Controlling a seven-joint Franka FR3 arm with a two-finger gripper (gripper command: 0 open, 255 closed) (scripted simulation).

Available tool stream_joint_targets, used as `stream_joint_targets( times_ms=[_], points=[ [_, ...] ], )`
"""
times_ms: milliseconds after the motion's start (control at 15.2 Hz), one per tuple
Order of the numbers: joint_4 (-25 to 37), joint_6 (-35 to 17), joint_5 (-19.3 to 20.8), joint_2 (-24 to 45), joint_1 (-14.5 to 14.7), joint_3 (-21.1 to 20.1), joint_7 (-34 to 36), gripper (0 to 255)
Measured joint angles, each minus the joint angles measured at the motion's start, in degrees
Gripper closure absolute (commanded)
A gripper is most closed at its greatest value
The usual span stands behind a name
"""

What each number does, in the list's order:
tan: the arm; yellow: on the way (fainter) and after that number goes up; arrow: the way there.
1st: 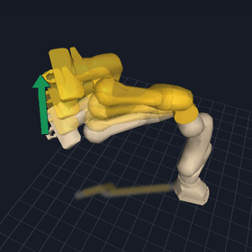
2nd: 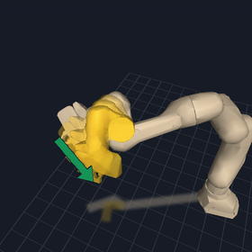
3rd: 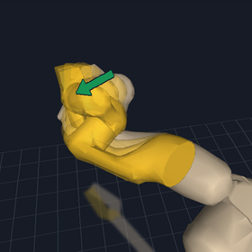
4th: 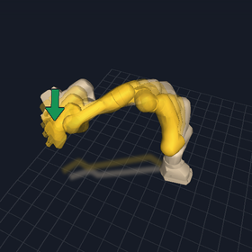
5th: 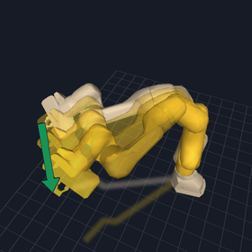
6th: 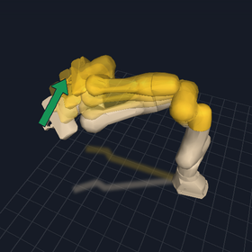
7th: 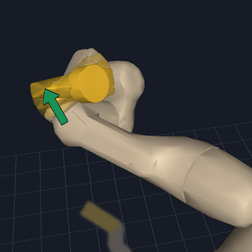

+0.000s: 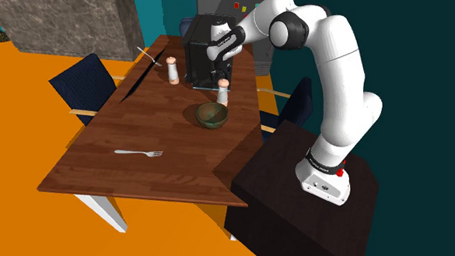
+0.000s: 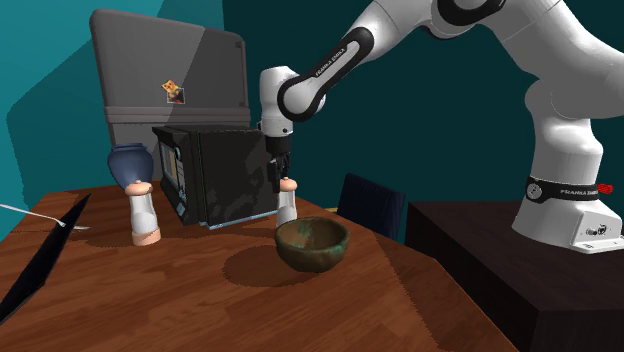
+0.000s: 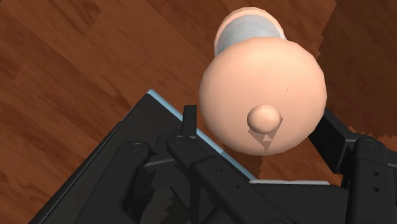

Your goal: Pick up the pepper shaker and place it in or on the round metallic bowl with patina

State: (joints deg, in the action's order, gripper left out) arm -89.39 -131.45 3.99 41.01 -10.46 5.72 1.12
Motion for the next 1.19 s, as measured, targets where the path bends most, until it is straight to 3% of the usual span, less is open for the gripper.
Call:
stream_joint_targets(
  times_ms=[1188],
  points=[
    [1.6, 8.4, 0.1, -6.8, 0.2, 0.2, -0.8, 255]
  ],
)
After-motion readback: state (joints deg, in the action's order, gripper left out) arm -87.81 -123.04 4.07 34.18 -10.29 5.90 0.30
